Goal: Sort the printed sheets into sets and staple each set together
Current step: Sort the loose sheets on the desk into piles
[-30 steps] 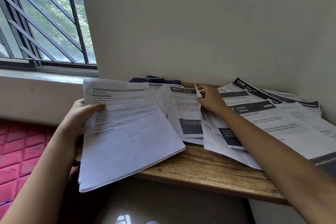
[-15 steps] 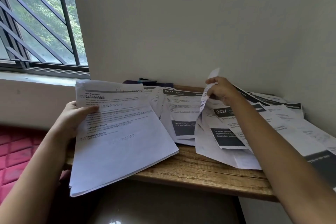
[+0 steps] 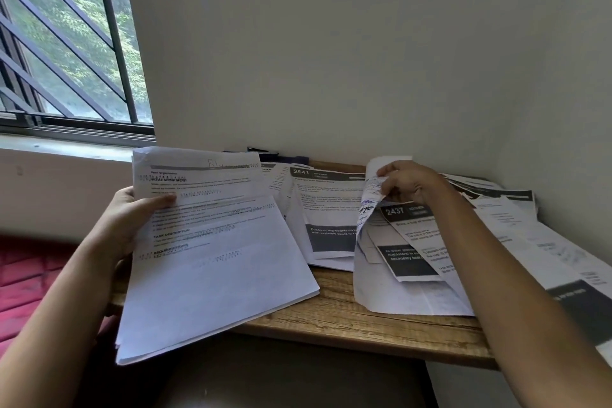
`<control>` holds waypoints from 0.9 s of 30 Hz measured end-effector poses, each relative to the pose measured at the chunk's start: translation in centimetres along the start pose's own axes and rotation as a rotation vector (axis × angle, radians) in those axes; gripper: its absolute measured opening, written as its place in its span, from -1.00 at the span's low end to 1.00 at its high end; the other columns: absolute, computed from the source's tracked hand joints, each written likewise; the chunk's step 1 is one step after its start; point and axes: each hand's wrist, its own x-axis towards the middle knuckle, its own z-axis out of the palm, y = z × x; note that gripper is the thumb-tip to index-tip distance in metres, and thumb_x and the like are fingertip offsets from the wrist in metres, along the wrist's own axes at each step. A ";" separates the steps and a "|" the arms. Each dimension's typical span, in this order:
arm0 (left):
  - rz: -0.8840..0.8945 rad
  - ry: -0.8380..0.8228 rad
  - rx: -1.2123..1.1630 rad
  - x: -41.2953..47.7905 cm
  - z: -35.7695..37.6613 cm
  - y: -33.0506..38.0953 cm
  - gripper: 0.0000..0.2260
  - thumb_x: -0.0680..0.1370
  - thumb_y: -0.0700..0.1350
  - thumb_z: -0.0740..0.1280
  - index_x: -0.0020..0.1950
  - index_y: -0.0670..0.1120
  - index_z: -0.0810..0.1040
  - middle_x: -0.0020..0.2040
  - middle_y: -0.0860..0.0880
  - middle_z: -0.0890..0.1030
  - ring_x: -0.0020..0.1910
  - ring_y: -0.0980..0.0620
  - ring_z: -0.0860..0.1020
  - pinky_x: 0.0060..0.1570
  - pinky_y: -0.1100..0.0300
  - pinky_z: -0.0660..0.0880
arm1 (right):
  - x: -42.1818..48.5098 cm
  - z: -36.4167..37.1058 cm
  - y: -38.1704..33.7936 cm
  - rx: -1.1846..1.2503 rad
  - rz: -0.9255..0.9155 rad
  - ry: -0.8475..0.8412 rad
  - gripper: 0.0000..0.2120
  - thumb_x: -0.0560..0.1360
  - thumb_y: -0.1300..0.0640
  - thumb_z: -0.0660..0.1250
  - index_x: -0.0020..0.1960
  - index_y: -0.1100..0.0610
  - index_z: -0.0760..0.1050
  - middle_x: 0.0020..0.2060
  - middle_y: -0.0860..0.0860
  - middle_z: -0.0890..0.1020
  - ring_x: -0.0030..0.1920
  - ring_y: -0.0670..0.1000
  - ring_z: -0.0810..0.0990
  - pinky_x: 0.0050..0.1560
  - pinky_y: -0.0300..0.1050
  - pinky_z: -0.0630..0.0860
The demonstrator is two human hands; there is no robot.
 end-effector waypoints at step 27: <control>0.020 0.058 -0.041 -1.2 -1.1 0.4 -0.89 0.51 -0.36 0.35 -0.06 -0.16 0.56 -0.29 -0.07 0.68 -0.39 0.04 0.66 -0.43 0.19 0.60 | -3.1 11.8 -0.1 -0.840 -0.695 -0.381 -0.50 0.63 -0.03 0.14 0.52 0.06 0.18 0.53 0.05 0.16 0.53 0.01 0.09 0.45 -0.15 0.04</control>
